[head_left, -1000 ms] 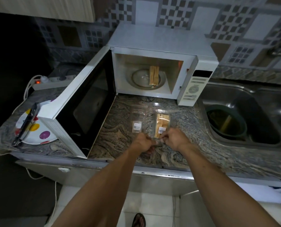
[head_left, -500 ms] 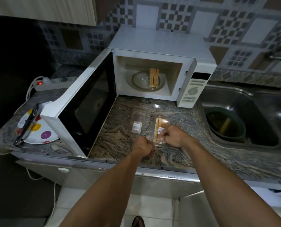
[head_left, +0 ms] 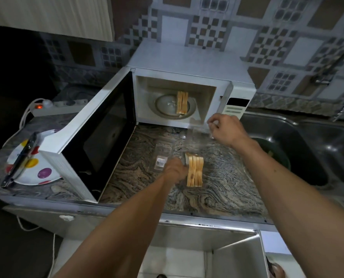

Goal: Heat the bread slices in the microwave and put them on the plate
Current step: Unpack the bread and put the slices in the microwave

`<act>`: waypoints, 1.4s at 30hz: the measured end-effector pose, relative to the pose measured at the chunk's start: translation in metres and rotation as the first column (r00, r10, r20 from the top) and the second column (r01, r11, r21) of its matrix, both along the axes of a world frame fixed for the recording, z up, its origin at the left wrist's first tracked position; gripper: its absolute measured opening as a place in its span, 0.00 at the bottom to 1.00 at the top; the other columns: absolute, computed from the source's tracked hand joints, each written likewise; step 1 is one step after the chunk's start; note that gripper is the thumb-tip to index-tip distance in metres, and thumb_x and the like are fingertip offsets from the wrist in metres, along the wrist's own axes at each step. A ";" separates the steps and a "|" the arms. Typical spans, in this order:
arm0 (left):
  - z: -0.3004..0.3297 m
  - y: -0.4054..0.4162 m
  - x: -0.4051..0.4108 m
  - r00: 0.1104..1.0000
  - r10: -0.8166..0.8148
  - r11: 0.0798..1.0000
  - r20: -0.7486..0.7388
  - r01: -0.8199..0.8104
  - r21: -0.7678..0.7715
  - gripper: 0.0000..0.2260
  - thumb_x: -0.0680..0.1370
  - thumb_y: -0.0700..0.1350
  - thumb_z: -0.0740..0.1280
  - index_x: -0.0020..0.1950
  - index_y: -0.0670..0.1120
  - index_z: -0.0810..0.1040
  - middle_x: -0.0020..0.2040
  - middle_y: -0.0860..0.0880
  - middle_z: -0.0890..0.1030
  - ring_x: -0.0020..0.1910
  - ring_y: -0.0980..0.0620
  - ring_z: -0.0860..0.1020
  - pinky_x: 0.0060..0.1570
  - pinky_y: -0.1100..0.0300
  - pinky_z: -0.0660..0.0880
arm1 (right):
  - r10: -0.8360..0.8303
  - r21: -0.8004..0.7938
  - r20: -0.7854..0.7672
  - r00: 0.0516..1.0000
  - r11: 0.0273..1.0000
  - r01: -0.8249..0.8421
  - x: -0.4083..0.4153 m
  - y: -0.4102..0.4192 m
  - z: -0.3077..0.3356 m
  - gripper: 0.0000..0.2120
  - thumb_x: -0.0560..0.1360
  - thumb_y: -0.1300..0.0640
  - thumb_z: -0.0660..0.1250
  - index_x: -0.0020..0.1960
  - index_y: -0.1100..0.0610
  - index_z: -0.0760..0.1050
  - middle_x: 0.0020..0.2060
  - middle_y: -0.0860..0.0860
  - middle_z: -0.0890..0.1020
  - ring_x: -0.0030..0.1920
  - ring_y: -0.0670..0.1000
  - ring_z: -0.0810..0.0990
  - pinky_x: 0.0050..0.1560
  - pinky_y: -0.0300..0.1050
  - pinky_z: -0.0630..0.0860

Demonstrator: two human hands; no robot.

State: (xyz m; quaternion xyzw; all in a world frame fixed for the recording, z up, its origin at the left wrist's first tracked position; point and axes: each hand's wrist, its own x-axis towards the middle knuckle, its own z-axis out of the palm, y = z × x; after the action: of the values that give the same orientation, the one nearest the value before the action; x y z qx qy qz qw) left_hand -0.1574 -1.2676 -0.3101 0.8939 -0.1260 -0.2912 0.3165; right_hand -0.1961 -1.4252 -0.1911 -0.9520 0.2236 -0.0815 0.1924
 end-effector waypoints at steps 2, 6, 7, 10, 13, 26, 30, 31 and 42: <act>-0.007 -0.001 0.002 1.000 0.011 1.000 -0.027 -0.011 -0.019 0.13 0.79 0.45 0.65 0.54 0.35 0.79 0.49 0.39 0.83 0.47 0.40 0.83 0.41 0.53 0.80 | -0.046 0.146 0.126 0.991 0.989 0.028 -0.002 0.009 -0.013 0.18 0.79 0.60 0.64 0.68 0.51 0.73 0.51 0.54 0.81 0.51 0.54 0.82 0.54 0.51 0.81; -0.026 -0.005 0.009 1.000 0.013 1.000 0.012 -0.013 -0.013 0.11 0.79 0.45 0.65 0.51 0.36 0.80 0.50 0.39 0.83 0.47 0.41 0.83 0.47 0.51 0.82 | -0.051 0.270 0.159 0.986 0.963 0.007 -0.015 0.030 -0.056 0.25 0.77 0.63 0.67 0.72 0.51 0.67 0.65 0.53 0.77 0.60 0.54 0.79 0.56 0.46 0.77; -0.026 -0.006 0.008 1.000 0.008 1.000 0.026 -0.008 -0.007 0.13 0.79 0.46 0.65 0.53 0.36 0.81 0.51 0.38 0.83 0.48 0.41 0.83 0.49 0.49 0.82 | -0.045 0.239 0.108 0.993 0.971 0.018 -0.016 0.034 -0.067 0.25 0.77 0.61 0.67 0.73 0.51 0.66 0.67 0.54 0.75 0.61 0.56 0.78 0.56 0.47 0.77; -0.031 -0.007 0.010 0.996 0.003 1.000 0.088 -0.004 0.015 0.16 0.79 0.48 0.65 0.56 0.36 0.79 0.54 0.38 0.82 0.53 0.40 0.81 0.50 0.54 0.79 | -0.081 0.203 -0.134 0.988 0.973 0.108 -0.011 0.043 -0.102 0.27 0.78 0.48 0.67 0.75 0.52 0.65 0.72 0.55 0.69 0.68 0.60 0.72 0.64 0.52 0.73; -0.037 -0.006 0.013 0.998 0.007 1.000 0.060 -0.007 -0.007 0.14 0.79 0.47 0.66 0.55 0.36 0.80 0.53 0.38 0.82 0.52 0.41 0.82 0.49 0.54 0.79 | -0.150 0.197 -0.269 0.951 0.958 0.207 -0.004 0.053 -0.125 0.33 0.76 0.38 0.67 0.75 0.53 0.65 0.70 0.58 0.70 0.68 0.61 0.72 0.64 0.54 0.72; -0.043 0.000 0.012 0.992 0.062 0.997 0.112 -0.067 0.041 0.18 0.76 0.51 0.69 0.57 0.38 0.80 0.55 0.38 0.82 0.55 0.41 0.80 0.47 0.57 0.76 | -0.084 0.250 -0.207 0.975 0.959 0.135 0.007 0.036 -0.086 0.26 0.72 0.48 0.75 0.67 0.55 0.78 0.59 0.56 0.83 0.58 0.57 0.81 0.54 0.44 0.76; -0.037 -0.005 0.009 0.981 0.033 0.996 0.191 -0.048 0.075 0.22 0.77 0.56 0.69 0.58 0.38 0.80 0.56 0.38 0.81 0.56 0.41 0.80 0.51 0.55 0.76 | -0.050 0.200 -0.289 0.956 0.973 0.111 -0.010 0.011 -0.048 0.28 0.70 0.48 0.76 0.68 0.53 0.78 0.61 0.55 0.81 0.58 0.56 0.80 0.53 0.44 0.77; -0.038 -0.006 0.009 0.975 0.045 0.994 0.217 -0.067 0.092 0.23 0.77 0.56 0.68 0.60 0.37 0.79 0.58 0.38 0.81 0.57 0.41 0.79 0.53 0.54 0.76 | -0.047 0.180 -0.313 0.949 0.978 0.107 -0.012 0.005 -0.043 0.28 0.69 0.49 0.76 0.68 0.52 0.79 0.61 0.55 0.81 0.57 0.55 0.80 0.52 0.44 0.76; -0.077 0.017 0.027 0.957 -0.184 0.939 0.223 0.104 0.327 0.41 0.81 0.60 0.56 0.79 0.38 0.37 0.78 0.37 0.34 0.77 0.39 0.35 0.75 0.42 0.37 | -0.183 0.079 -0.342 0.922 0.972 0.223 -0.002 -0.034 -0.032 0.28 0.70 0.45 0.77 0.63 0.60 0.78 0.60 0.58 0.79 0.55 0.58 0.79 0.50 0.45 0.76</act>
State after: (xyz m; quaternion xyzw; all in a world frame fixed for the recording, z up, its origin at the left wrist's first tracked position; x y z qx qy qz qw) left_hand -0.1305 -1.2505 -0.3874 0.9505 -0.1829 -0.2147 0.1306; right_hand -0.1977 -1.4589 -0.2228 -0.9108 0.3548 0.0740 0.1975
